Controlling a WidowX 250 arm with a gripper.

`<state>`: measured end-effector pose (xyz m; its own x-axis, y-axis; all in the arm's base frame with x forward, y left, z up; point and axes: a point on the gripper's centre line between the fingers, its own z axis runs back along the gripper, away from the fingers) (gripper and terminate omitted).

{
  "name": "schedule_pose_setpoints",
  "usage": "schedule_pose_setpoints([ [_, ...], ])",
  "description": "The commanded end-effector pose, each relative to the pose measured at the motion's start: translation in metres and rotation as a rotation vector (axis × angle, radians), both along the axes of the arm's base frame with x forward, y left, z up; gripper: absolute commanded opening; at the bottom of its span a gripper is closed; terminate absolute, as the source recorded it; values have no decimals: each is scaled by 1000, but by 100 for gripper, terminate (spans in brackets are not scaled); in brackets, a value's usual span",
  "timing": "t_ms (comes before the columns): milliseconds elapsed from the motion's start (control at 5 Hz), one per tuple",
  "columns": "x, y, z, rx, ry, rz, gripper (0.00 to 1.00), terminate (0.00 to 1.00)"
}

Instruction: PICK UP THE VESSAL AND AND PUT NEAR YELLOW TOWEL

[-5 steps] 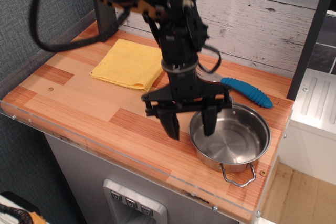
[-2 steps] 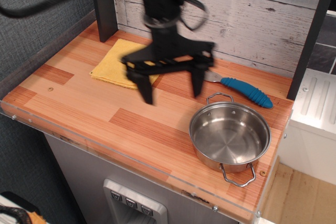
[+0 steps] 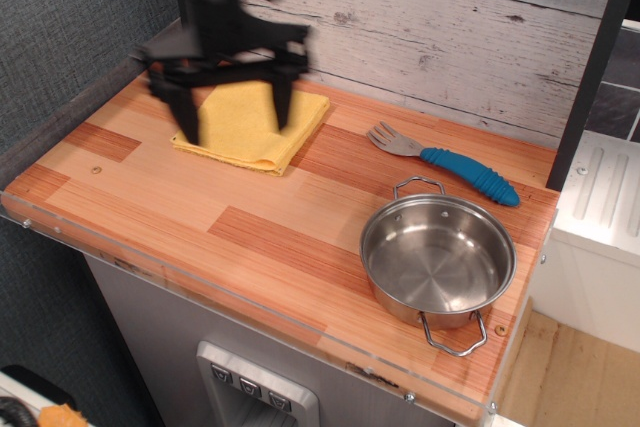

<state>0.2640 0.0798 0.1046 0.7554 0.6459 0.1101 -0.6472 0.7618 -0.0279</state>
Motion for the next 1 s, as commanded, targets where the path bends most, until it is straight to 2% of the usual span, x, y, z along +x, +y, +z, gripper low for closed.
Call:
schedule_pose_setpoints([
  [0, -22, 52, 5, 23, -68, 110, 100, 0],
  [400, -31, 83, -5, 36, -84, 200, 100, 0],
  [600, -29, 89, -12, 51, -106, 191, 100, 0],
  [800, -29, 89, -12, 51, -106, 191, 100, 100],
])
